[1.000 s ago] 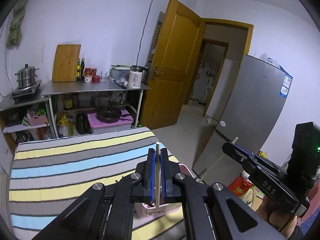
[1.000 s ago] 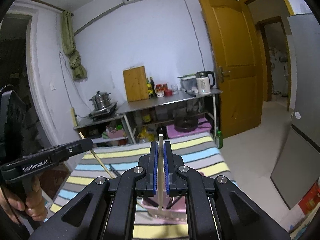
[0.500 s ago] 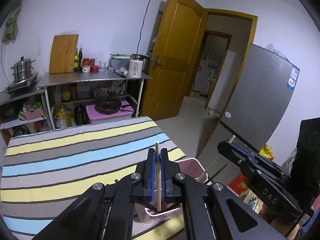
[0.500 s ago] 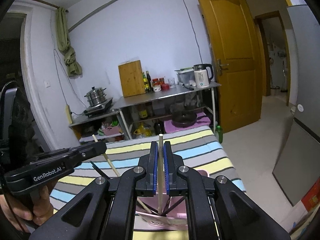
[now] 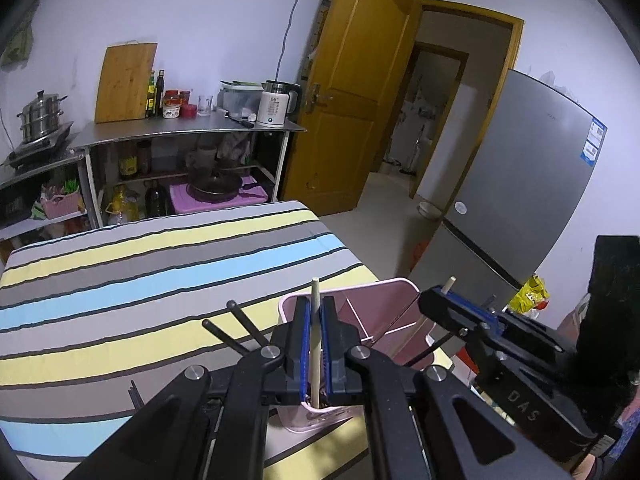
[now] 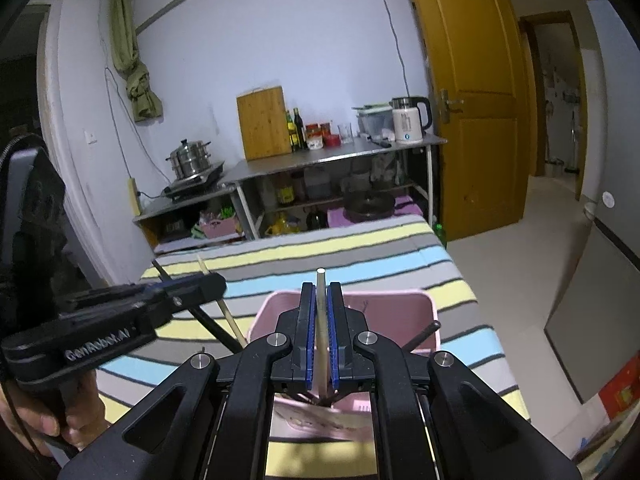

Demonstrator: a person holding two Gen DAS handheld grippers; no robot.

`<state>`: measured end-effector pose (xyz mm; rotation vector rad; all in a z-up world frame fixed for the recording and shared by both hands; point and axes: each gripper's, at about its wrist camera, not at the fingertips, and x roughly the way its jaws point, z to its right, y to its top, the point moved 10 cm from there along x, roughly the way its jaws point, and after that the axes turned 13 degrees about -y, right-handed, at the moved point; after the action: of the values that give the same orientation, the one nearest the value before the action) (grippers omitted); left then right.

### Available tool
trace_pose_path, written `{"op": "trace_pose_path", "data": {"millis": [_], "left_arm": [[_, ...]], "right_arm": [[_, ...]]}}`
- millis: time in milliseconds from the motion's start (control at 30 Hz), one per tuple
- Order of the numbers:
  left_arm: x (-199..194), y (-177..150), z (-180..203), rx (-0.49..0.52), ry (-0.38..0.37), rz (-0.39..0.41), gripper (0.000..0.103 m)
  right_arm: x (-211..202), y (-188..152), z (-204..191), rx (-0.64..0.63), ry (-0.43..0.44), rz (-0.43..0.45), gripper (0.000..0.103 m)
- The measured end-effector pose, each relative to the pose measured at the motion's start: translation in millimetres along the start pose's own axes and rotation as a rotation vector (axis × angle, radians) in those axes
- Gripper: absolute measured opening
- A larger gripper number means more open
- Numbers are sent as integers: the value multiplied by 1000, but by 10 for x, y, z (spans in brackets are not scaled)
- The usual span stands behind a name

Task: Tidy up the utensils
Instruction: 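Lower the wooden chopsticks into the pink holder and open both tools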

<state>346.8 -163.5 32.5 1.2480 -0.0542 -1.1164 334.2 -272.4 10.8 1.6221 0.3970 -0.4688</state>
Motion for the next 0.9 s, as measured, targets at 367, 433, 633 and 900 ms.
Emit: {"op": "trace_pose_path", "data": {"millis": [367, 433, 633, 900], "left_arm": [[-132, -45, 14, 7, -5, 7, 13], [-171, -27, 46, 18, -1, 17, 13], [-158, -13, 20, 12, 21, -2, 14], [-4, 5, -48, -12, 35, -35, 23]], "right_arm": [[-19, -76, 54, 1, -13, -29, 12], [-67, -50, 53, -3, -13, -18, 12], [-115, -49, 39, 4, -10, -18, 12], [-147, -50, 32, 2, -2, -17, 12]]}}
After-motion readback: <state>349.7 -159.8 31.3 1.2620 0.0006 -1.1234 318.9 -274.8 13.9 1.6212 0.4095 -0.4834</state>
